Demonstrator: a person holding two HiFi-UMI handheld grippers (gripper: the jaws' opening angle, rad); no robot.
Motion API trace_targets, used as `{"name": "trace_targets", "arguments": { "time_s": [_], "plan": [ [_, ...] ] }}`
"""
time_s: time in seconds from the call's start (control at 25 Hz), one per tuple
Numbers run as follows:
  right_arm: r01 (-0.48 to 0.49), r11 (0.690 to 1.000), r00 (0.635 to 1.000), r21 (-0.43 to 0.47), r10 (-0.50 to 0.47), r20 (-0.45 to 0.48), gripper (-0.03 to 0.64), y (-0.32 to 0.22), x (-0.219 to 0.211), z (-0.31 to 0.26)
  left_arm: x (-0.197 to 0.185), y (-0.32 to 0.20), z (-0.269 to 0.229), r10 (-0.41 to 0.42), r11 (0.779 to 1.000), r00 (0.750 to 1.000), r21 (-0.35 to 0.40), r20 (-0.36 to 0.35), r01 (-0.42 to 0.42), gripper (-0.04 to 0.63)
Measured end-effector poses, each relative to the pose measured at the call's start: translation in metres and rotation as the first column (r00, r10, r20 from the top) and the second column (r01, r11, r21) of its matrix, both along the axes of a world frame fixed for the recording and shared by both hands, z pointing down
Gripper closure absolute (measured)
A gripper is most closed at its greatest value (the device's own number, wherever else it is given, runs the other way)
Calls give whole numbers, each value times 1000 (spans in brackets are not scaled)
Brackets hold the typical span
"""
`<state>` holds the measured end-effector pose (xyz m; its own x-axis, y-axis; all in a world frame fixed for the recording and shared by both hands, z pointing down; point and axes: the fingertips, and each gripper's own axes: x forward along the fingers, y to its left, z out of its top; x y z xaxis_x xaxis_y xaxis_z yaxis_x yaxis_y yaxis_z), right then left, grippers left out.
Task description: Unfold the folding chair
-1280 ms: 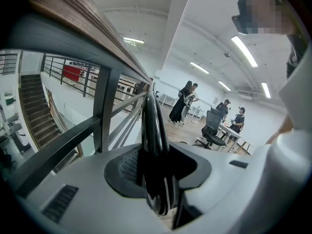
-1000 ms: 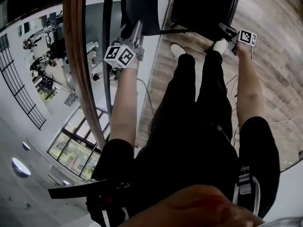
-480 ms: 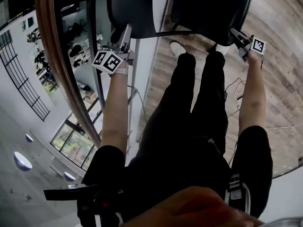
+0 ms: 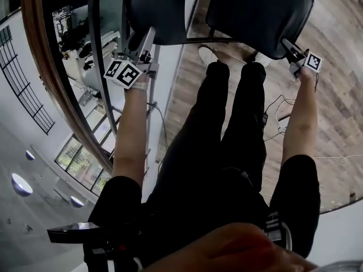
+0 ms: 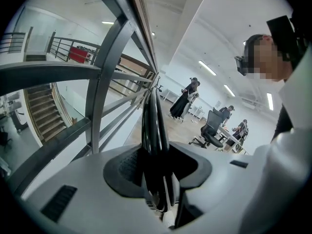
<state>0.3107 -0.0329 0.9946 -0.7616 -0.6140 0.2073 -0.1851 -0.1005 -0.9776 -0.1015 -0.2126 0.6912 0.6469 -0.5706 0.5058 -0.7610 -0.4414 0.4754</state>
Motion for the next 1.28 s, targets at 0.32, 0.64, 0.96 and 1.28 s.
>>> {"name": "trace_targets", "arguments": {
  "time_s": [0.32, 0.64, 0.96, 1.28],
  "plan": [
    [-17, 1000, 1000, 9, 17, 9, 405, 8, 5, 11, 18, 13, -10, 37, 999, 999, 6, -2, -37, 463],
    [-32, 999, 999, 7, 32, 29, 400, 8, 8, 19, 33, 17, -21, 70, 998, 997, 2, -39, -70, 462],
    [-66, 998, 998, -8, 66, 3, 383, 9, 15, 36, 54, 28, -25, 150, 988, 986, -31, -68, -153, 434],
    [-139, 990, 990, -23, 138, -27, 326, 2, 26, 40, 48, 24, -28, 134, 991, 991, -11, -24, -135, 431]
  ]
}}
